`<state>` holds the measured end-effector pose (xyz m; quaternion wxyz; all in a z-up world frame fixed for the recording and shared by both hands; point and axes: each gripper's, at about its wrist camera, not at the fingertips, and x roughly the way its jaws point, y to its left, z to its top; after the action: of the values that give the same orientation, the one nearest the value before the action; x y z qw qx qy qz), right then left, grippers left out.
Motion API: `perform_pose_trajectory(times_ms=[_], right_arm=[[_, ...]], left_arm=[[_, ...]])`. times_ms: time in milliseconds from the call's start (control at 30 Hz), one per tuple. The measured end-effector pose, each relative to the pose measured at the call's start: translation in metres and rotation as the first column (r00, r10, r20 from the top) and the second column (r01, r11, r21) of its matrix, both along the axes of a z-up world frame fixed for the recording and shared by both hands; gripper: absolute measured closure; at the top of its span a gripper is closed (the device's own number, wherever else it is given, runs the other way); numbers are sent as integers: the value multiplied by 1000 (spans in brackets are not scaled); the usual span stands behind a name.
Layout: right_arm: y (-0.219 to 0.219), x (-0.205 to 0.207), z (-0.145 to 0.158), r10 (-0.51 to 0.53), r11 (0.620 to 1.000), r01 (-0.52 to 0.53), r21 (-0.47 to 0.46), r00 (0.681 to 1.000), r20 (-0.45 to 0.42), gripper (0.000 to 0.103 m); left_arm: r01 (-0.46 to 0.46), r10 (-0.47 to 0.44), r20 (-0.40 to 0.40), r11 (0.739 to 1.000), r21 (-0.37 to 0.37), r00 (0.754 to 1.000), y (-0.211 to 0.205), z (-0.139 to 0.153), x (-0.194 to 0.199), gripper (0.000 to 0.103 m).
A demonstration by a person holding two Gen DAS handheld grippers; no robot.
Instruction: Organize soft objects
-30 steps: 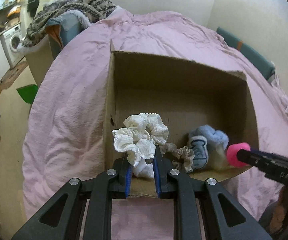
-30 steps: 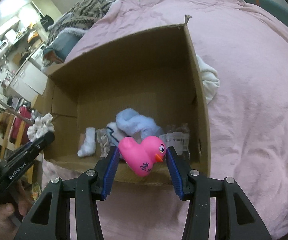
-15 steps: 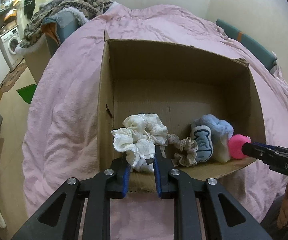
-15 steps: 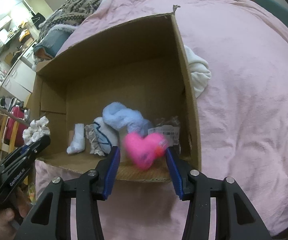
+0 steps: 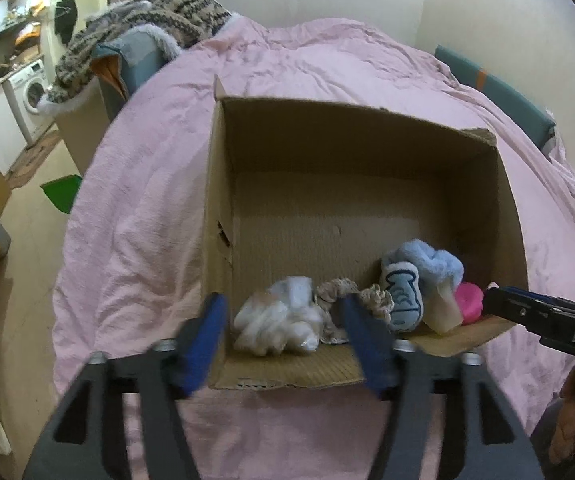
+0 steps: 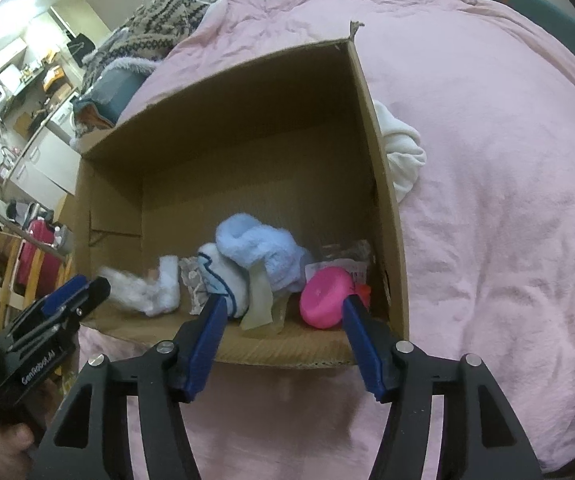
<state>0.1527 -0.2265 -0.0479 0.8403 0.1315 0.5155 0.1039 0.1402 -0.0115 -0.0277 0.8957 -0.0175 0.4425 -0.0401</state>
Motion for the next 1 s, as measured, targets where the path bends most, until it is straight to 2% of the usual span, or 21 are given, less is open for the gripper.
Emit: perform_pose_trajectory(times_ms=[67,233,400,467,500,667,833,933,1000], right_arm=[[0,-1,3,-1,1000,1,8,1000,11,39],[-3,-5,13,-1,1000,0,31,998,57,26],[-4,-11,27,-13,999,8,44,992,123,1],[-7,-13,30,-22,998,14,58,990,138,0],[-8,-15,32,-33,998,25,56,988,149,0],[-14,-25,44,-60,998,53,39,975,212,0],[-12,-42,59,-61,998,60,12,959,275,0],[-8,-56,66,-46,998,54,-14,943,329,0],[-4,-63,67,-35,998,48,-31,938,344,0]], left_arm=[[-4,4,14,1000,6,1000,-1,4,-1,42],[-37,35,53,999,33,998,2,13,-3,41],[-68,63,101,997,48,993,7,23,-8,40],[-106,95,127,991,81,987,8,30,-12,27],[-117,104,140,990,81,985,9,33,-15,24],[-134,128,184,991,22,975,21,53,-31,4],[-128,124,184,992,11,975,29,65,-49,0],[-110,113,145,994,-27,983,35,64,-59,0],[-116,117,143,993,-12,983,34,63,-64,0]])
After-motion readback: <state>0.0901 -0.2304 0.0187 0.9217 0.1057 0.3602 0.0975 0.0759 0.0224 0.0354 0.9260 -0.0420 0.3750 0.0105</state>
